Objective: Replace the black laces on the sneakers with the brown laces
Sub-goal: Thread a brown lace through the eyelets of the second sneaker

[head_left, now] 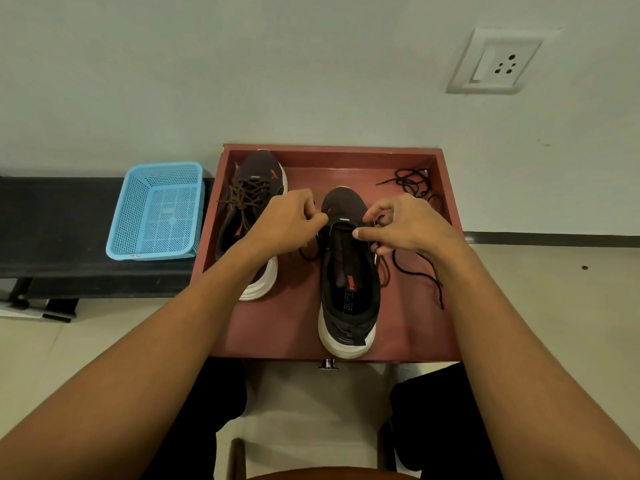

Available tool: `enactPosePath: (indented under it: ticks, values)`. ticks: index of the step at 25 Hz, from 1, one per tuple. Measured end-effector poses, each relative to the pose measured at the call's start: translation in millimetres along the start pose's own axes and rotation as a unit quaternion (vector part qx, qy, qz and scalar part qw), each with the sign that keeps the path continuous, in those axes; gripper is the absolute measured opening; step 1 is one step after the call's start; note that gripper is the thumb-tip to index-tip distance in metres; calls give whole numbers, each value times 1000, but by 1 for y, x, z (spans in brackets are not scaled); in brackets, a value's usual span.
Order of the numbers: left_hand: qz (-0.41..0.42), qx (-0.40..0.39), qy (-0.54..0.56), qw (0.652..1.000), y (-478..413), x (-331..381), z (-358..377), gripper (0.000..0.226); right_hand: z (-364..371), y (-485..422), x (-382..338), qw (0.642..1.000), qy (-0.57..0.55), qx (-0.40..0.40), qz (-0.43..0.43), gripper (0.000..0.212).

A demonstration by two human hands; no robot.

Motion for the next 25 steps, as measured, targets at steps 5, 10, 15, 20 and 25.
enactPosePath:
  ticks: [5,10,15,20,25]
  values:
    - [49,105,-47,992,17,10,-39,13,-32,5,7,996,54,76,5,12]
    - [146,118,5,982,33,40,-56,17,-45,7,-6,969,181,165,-14,25]
    - [178,99,44,978,29,51,-43,18,8,15,-85,960,-5,40,-276,51]
    - [144,131,83,977,23,34,-44,22,-3,12,-83,958,8,104,-268,27]
    - [135,98,230,959,21,20,-45,17,-27,8,-55,965,-63,133,-216,11]
Point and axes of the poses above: each hand's wrist, its own y-axis away from the middle knuckle, its own z-axis out of the palm, x = y × z, the point moved 9 cm from there along -y, towards the middle knuckle, and after that the axes turned 9 degrees about -x, right-handed, at the moved point
